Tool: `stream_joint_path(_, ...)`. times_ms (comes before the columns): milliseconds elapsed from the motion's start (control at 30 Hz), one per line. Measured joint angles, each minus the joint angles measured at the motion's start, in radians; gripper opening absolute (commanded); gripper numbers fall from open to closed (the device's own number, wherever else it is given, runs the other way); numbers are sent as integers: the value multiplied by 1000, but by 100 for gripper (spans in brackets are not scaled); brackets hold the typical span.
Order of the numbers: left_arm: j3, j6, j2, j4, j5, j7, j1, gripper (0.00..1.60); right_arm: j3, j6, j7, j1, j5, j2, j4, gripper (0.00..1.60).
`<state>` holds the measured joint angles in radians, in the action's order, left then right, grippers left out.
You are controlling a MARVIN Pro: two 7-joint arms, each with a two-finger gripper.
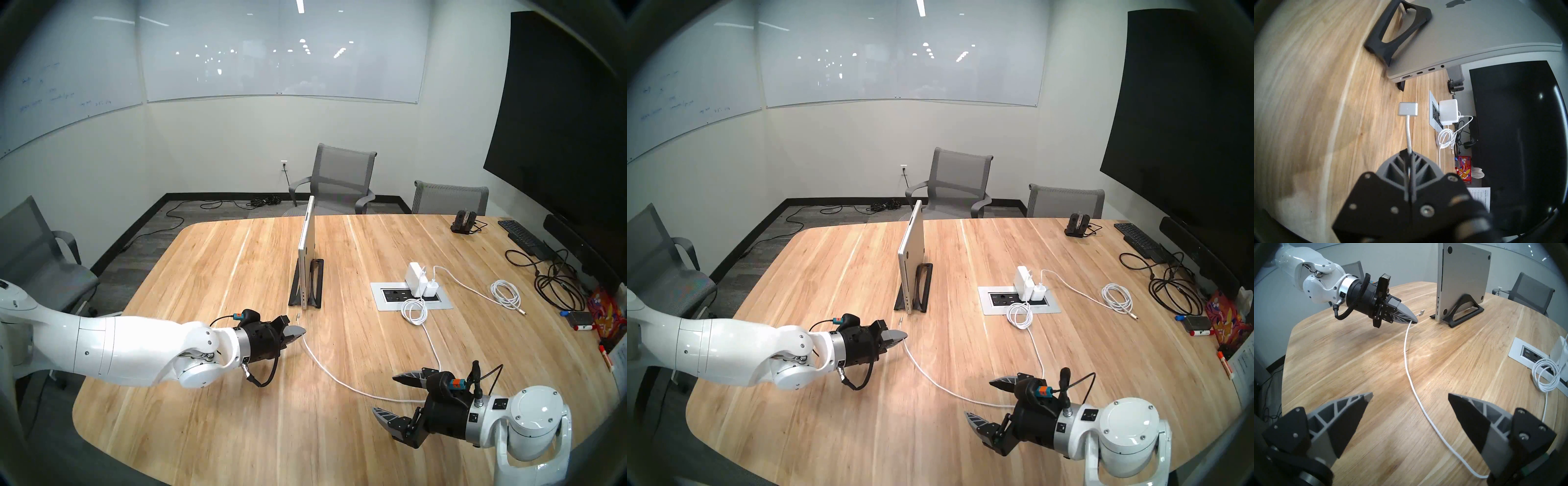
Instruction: Plug the charging cable into the port of a MacBook
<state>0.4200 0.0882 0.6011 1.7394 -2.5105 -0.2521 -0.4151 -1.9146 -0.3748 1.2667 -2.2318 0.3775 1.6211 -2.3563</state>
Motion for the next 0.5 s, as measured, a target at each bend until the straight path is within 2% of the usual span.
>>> stream_joint_path(500,10,-29,1,-6,29,-22,-6,0,-1,1,2,1,1,2,0,160)
